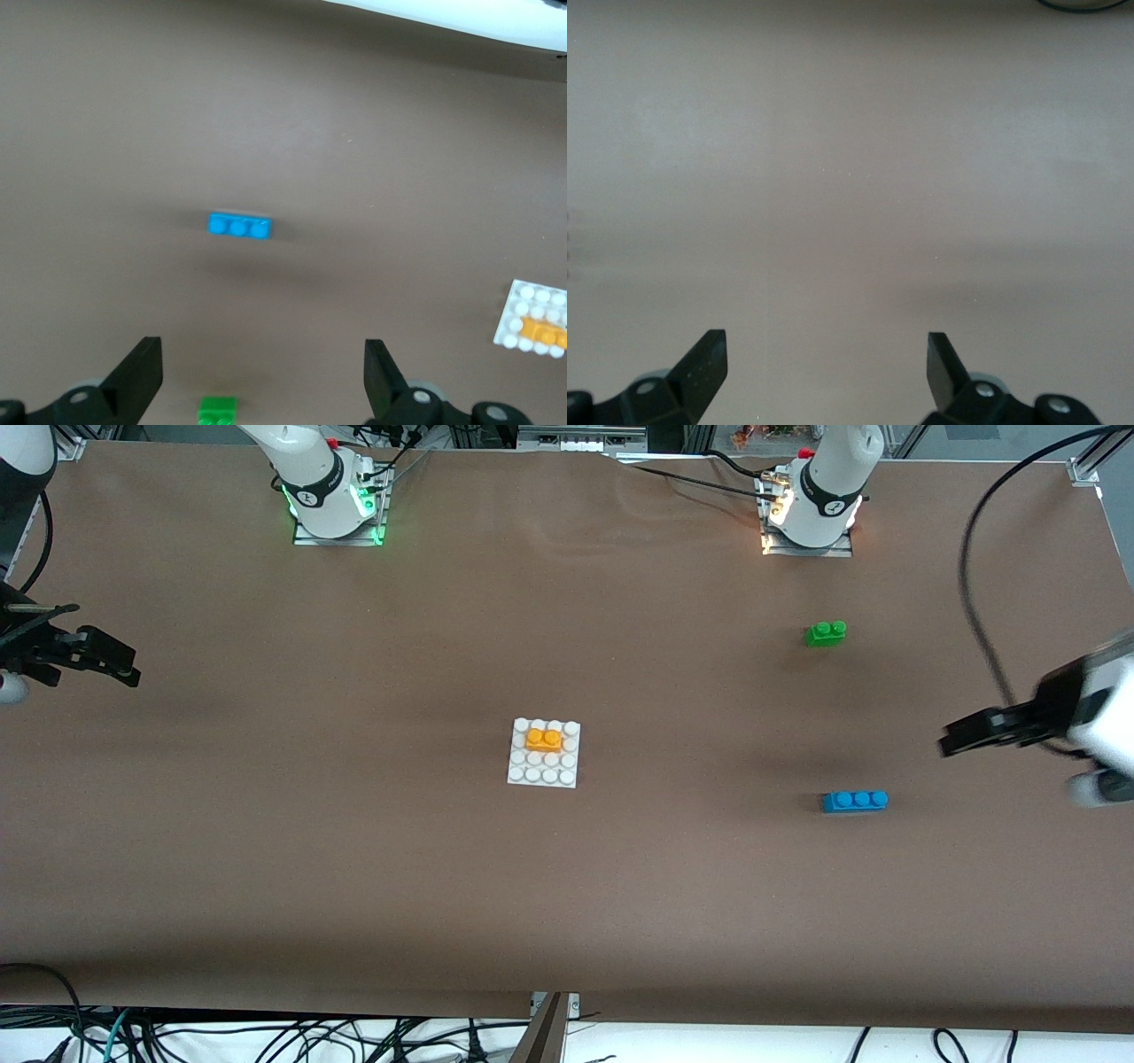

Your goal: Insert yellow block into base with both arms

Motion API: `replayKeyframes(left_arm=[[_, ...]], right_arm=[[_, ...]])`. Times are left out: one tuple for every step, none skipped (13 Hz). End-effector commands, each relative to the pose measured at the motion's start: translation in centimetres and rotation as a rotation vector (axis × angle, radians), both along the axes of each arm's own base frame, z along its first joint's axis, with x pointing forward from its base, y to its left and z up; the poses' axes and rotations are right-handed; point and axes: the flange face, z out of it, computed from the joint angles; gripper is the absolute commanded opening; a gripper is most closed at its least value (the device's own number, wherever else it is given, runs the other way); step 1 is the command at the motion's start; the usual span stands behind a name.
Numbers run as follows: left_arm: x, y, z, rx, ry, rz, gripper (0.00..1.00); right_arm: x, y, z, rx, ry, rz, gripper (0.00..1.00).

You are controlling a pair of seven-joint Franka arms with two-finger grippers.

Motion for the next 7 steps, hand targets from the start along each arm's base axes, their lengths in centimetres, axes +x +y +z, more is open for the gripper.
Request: replayKeyframes(left_arm=[[-5.8,2.3,2.5,-0.023,0.006,-0.016,1.00],[-7.7,2.4,3.3,0.032,0.006,-0.025,1.00],[-9.0,2.4,3.8,0.047,0.005,-0.032,1.00],[-9.7,2.8,4.3,0.049,0.000,-0.027,1.00],[-10.4,2.2,4.4,0.054,0.003,-0.050,1.00],[-10.8,1.8,4.6,0.082,0.004,-0.061,1.00],[-10.9,0.8,4.6,0.119,0.011,-0.084,1.00]], right_arm=[[0.2,-0.3,0.6,0.000,-0.001,0.010,1.00],[0.2,-0.3,0.6,0.000,-0.001,0.012,1.00],[0.2,-0.3,0.6,0.000,-0.001,0.010,1.00],[0.2,-0.3,0.6,0.000,-0.001,0.010,1.00],[0.2,-0.2,0.6,0.000,-0.001,0.012,1.00],[0.2,-0.2,0.5,-0.002,0.001,0.012,1.00],[0.2,-0.2,0.6,-0.002,-0.001,0.012,1.00]])
